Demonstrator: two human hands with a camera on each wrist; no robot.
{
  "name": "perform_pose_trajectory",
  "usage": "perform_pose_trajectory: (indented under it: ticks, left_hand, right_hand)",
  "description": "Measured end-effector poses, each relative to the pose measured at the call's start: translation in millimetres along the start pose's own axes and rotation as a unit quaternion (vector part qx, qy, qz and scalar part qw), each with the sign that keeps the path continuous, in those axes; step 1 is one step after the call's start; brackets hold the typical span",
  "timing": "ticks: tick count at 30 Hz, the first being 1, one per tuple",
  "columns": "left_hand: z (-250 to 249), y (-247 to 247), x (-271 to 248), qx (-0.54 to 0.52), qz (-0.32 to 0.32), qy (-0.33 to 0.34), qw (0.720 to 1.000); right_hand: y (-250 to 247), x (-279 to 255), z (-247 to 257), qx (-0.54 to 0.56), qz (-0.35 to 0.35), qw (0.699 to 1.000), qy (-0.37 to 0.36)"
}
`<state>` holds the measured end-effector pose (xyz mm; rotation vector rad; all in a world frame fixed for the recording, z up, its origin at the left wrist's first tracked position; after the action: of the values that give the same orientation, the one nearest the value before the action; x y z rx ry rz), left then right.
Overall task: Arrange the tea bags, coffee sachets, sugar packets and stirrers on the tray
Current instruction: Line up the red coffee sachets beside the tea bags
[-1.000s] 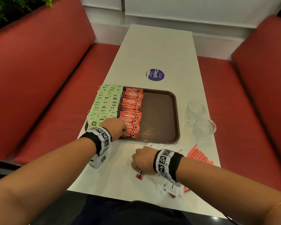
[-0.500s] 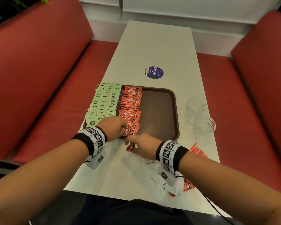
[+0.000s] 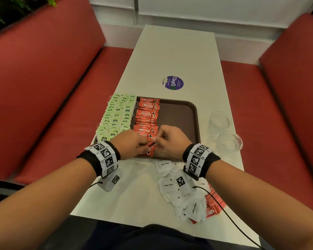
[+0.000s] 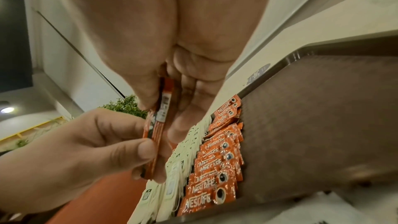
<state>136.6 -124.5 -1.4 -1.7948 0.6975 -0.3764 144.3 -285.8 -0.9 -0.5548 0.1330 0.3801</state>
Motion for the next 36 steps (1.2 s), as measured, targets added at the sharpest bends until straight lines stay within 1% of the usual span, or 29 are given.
perform_pose_trajectory:
  ticks: [1,3,5,6,8,11,14,16,18,20,22,23,25,29,33,36]
  left_hand:
    - [0.5,-2.8,0.3,0.024,-0.020,0.007,0.999]
    - [-0.7,-7.0,0.6,0.092,-0.074,0.044,0.992]
    - [-2.3,-10.0,-1.8,0.115,-0.119,0.057,0.985]
    - [-1.5,-9.4,-3.3,0.112,-0.128,0.057,0.984]
    - [1.3,-7.2,-6.8,0.089,-0.122,0.048,0.987]
    - [7.9,-3.7,-10.9,0.012,-0.090,0.005,0.996]
    - [12.6,-2.4,-13.4,-0.046,-0.078,-0.008,0.996]
    - [22.9,-1.7,-17.0,-0.049,-0.084,-0.029,0.995]
    - [37.2,0.9,-21.6,-0.036,-0.081,-0.075,0.993]
    - [47.9,4.3,-25.3,-0.024,-0.082,-0.115,0.990]
    - [54.7,5.6,-28.4,-0.052,-0.104,-0.151,0.982]
    - [57.7,5.7,-29.8,-0.080,-0.118,-0.171,0.975]
    - [61.0,4.4,-32.3,-0.126,-0.131,-0.198,0.963]
    - [61.0,-1.8,-34.3,-0.168,-0.119,-0.201,0.958]
    - [57.9,-8.4,-33.0,-0.196,-0.148,-0.195,0.949]
    - [51.4,-0.9,-29.2,-0.226,-0.121,-0.178,0.950]
  right_hand:
    - [-1.4,0.5,0.1,-0.024,-0.005,1.000,0.005]
    - [-0.2,1.5,-1.3,-0.045,0.014,0.999,0.020]
    - [2.8,3.4,-3.4,-0.053,0.037,0.998,0.009]
    - [3.9,3.4,-3.0,-0.060,0.044,0.997,-0.006]
    - [6.2,4.6,-4.9,-0.061,0.048,0.997,-0.024]
    - [5.4,6.6,-4.9,-0.053,0.015,0.998,-0.033]
    - [8.4,7.1,-3.8,-0.052,-0.007,0.998,-0.044]
    - [12.2,9.9,-8.3,-0.056,-0.011,0.998,-0.031]
    - [14.5,16.0,-16.4,-0.111,-0.011,0.994,0.005]
    - [16.6,22.5,-26.6,-0.230,0.013,0.972,0.047]
    - [21.5,25.4,-37.1,-0.332,0.058,0.938,0.084]
    - [24.0,26.4,-41.9,-0.359,0.072,0.925,0.096]
    - [29.0,27.6,-48.1,-0.378,0.080,0.915,0.114]
    - [39.0,33.1,-49.0,-0.375,0.077,0.916,0.119]
    - [44.8,39.6,-46.9,-0.379,0.086,0.914,0.114]
    - [44.3,41.6,-46.4,-0.381,0.085,0.913,0.118]
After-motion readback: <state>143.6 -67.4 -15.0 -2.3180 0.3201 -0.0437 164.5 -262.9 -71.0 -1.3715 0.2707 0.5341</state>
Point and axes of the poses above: each hand's wrist, its own x-axis towards the middle knuckle, its own y-axis out of the palm, z = x × y, the point moved 5 cm from there along x, towards the middle knuckle, and after that the axes turned 7 degrees about y, right-handed, at the moved point
